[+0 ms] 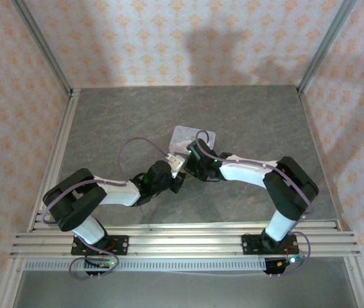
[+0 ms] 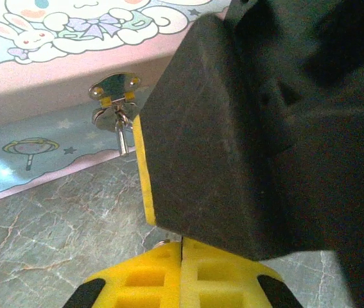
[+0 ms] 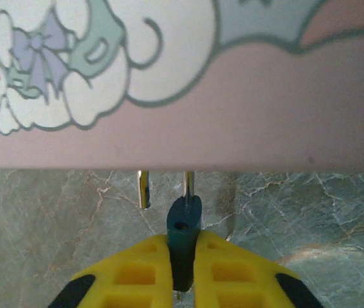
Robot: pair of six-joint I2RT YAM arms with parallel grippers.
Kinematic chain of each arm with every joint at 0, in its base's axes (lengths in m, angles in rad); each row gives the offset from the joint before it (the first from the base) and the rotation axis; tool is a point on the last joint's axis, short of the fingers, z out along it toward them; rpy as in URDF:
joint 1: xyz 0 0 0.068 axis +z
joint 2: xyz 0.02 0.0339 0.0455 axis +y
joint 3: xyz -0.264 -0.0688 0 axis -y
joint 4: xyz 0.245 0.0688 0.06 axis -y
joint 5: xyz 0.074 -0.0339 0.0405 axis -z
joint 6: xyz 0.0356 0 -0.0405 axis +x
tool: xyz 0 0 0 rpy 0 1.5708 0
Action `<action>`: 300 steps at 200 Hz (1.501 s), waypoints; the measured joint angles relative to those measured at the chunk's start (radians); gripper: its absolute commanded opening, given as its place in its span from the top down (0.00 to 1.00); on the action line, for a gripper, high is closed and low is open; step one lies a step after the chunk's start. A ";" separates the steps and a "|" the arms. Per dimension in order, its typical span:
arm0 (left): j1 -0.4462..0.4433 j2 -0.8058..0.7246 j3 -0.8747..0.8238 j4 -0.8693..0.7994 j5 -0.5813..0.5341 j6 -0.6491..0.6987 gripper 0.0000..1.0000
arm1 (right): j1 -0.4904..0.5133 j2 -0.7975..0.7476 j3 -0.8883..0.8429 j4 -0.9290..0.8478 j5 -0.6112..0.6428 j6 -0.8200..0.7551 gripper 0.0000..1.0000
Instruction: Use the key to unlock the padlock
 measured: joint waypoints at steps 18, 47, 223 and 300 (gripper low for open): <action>0.000 0.000 -0.003 0.011 0.000 0.000 1.00 | 0.000 0.003 0.006 -0.005 0.003 -0.003 0.95; 0.000 0.000 -0.006 0.014 0.003 0.000 1.00 | 0.000 0.008 0.012 -0.010 0.004 -0.012 1.00; 0.000 -0.241 -0.115 -0.095 -0.071 -0.065 0.59 | -0.185 -0.098 -0.201 0.206 -0.172 -0.249 1.00; 0.000 -0.216 -0.118 -0.125 -0.081 -0.087 0.60 | -0.223 -0.093 -0.240 0.281 -0.257 -0.274 1.00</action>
